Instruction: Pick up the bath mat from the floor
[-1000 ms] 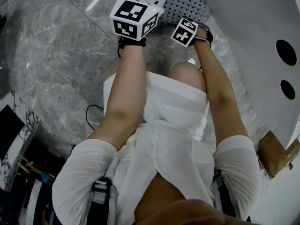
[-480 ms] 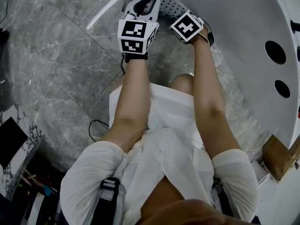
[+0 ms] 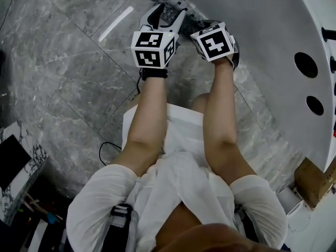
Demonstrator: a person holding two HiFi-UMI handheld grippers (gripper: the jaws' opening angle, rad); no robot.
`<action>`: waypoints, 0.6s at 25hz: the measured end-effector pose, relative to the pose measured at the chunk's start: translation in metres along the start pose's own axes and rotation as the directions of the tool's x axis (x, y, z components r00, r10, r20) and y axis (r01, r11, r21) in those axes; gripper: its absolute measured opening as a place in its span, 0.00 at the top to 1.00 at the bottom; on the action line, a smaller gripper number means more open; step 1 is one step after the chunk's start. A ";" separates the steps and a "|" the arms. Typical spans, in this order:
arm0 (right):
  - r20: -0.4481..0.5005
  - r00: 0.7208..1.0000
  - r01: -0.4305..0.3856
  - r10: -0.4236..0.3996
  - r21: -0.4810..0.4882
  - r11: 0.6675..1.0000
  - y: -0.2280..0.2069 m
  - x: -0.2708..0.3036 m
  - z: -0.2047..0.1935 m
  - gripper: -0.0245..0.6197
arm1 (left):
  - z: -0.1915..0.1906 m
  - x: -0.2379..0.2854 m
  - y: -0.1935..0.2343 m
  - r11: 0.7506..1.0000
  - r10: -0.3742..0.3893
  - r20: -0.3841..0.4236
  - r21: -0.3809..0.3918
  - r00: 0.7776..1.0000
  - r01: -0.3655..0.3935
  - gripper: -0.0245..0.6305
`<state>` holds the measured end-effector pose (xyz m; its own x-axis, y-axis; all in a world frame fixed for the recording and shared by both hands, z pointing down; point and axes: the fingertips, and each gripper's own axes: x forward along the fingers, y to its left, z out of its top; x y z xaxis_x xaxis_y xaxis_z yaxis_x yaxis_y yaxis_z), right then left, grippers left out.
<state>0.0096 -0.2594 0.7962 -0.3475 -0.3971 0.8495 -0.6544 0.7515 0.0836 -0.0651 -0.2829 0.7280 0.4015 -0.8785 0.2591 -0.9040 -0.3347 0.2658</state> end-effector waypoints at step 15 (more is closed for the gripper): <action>0.000 0.999 0.035 -0.035 -0.099 0.994 0.000 -0.003 0.001 0.88 | -0.034 -0.006 0.001 0.938 0.014 -0.191 -0.337 0.982 -0.079 0.47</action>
<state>0.0099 -0.2591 0.7935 -0.3241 -0.4235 0.8460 -0.5965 0.7855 0.1647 -0.0633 -0.2666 0.7583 0.4091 -0.8020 0.4352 -0.8303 -0.1294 0.5421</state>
